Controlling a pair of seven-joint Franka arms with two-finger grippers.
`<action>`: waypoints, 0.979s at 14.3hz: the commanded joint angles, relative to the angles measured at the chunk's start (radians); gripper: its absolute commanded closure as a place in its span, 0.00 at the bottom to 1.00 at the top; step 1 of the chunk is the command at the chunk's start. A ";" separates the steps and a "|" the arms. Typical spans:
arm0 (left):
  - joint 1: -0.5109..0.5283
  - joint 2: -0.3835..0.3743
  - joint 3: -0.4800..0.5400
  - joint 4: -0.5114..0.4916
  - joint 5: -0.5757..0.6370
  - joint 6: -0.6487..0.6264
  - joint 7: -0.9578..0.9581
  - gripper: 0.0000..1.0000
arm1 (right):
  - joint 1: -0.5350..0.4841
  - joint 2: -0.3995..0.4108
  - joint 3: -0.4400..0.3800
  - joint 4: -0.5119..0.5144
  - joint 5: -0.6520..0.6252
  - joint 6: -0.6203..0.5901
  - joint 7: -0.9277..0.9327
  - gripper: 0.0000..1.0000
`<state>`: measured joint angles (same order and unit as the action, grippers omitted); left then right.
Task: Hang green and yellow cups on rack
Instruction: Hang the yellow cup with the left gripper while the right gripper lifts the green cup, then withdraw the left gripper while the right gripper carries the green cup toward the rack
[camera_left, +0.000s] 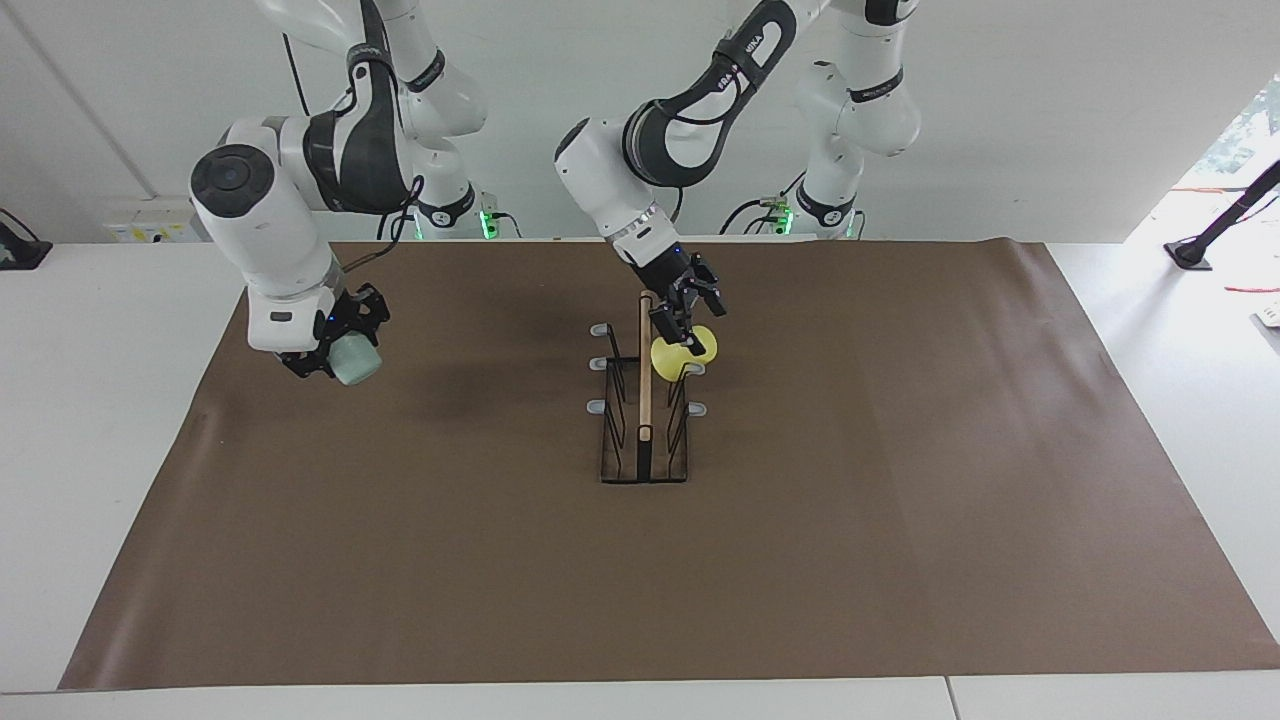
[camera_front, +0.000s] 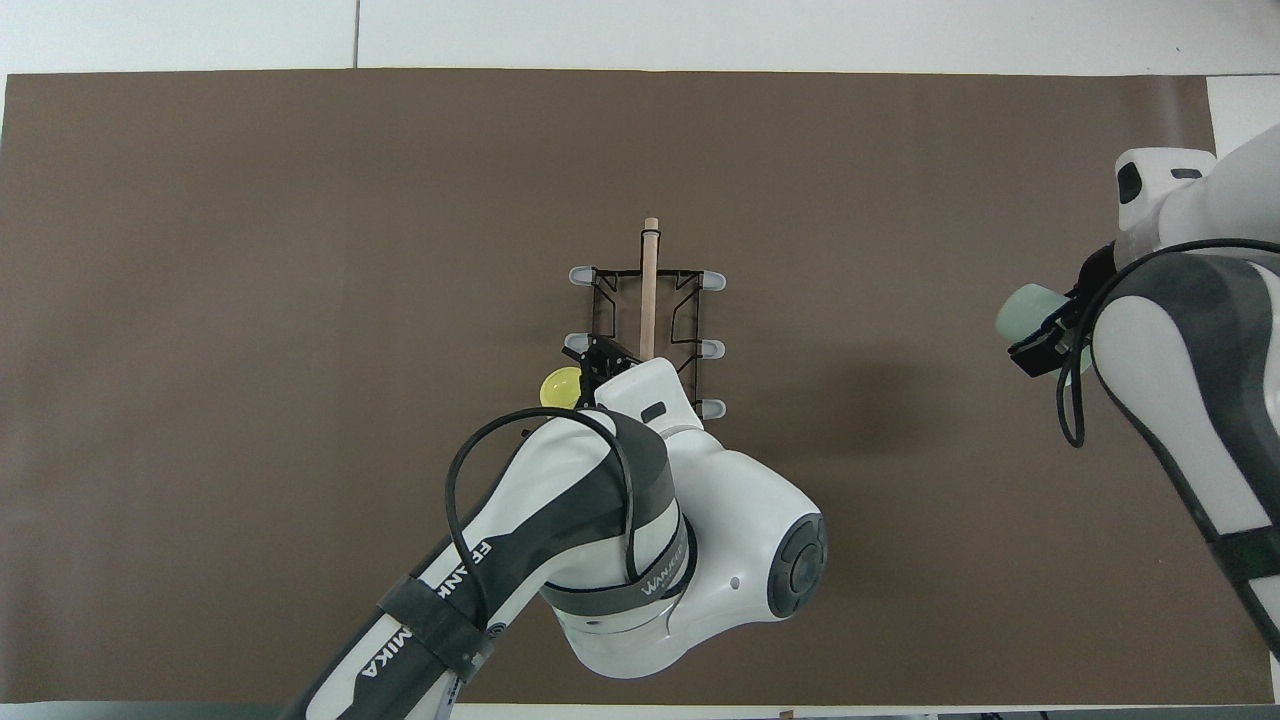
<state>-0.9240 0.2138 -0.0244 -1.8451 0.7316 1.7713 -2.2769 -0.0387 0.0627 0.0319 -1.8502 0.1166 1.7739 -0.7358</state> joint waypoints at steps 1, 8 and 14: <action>0.028 -0.066 0.009 0.004 -0.076 -0.020 0.121 0.00 | -0.041 -0.046 0.005 0.008 0.196 -0.065 -0.013 1.00; 0.290 -0.235 0.011 -0.006 -0.357 -0.016 0.786 0.00 | -0.032 -0.124 0.005 -0.096 0.801 -0.036 -0.104 1.00; 0.572 -0.251 0.012 -0.005 -0.593 0.011 1.497 0.00 | 0.184 -0.222 0.014 -0.344 1.246 0.362 -0.392 1.00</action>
<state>-0.4237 -0.0220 -0.0030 -1.8318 0.2094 1.7656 -0.9574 0.0546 -0.0775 0.0428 -2.0478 1.1838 1.9756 -1.0265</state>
